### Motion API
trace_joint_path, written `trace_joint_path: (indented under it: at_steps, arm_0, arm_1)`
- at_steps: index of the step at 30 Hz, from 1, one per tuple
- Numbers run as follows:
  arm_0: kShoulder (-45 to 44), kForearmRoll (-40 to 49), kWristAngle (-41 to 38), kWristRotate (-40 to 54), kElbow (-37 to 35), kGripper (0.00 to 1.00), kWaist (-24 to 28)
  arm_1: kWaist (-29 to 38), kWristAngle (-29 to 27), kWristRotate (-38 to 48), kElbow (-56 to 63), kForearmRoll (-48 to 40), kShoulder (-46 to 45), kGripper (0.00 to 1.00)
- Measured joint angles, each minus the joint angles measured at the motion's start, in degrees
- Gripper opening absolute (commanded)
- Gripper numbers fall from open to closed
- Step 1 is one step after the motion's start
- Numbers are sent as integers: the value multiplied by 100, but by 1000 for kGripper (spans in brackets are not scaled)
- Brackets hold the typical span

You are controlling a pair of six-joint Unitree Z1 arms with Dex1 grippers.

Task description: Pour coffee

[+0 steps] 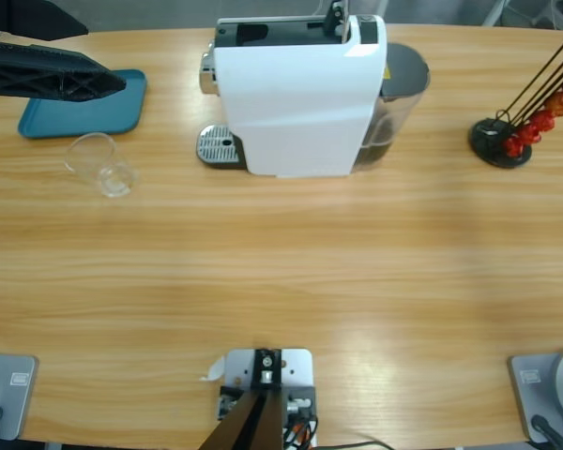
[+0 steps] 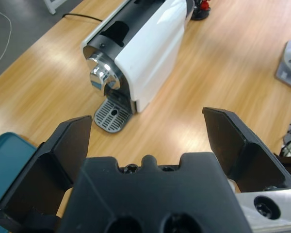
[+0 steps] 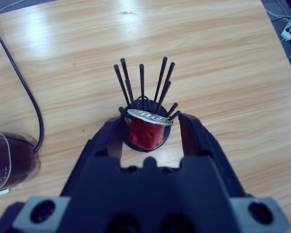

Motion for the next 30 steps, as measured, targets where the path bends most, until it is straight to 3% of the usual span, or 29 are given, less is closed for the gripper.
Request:
trace_joint_path:
  at_steps: [28,30]
  arm_0:
    - [0,0,0,-75,4,996,-1]
    - [0,0,0,-75,4,996,-1]
  arm_1:
    - [0,0,-8,155,-40,0,501]
    - [0,0,-9,155,-40,0,341]
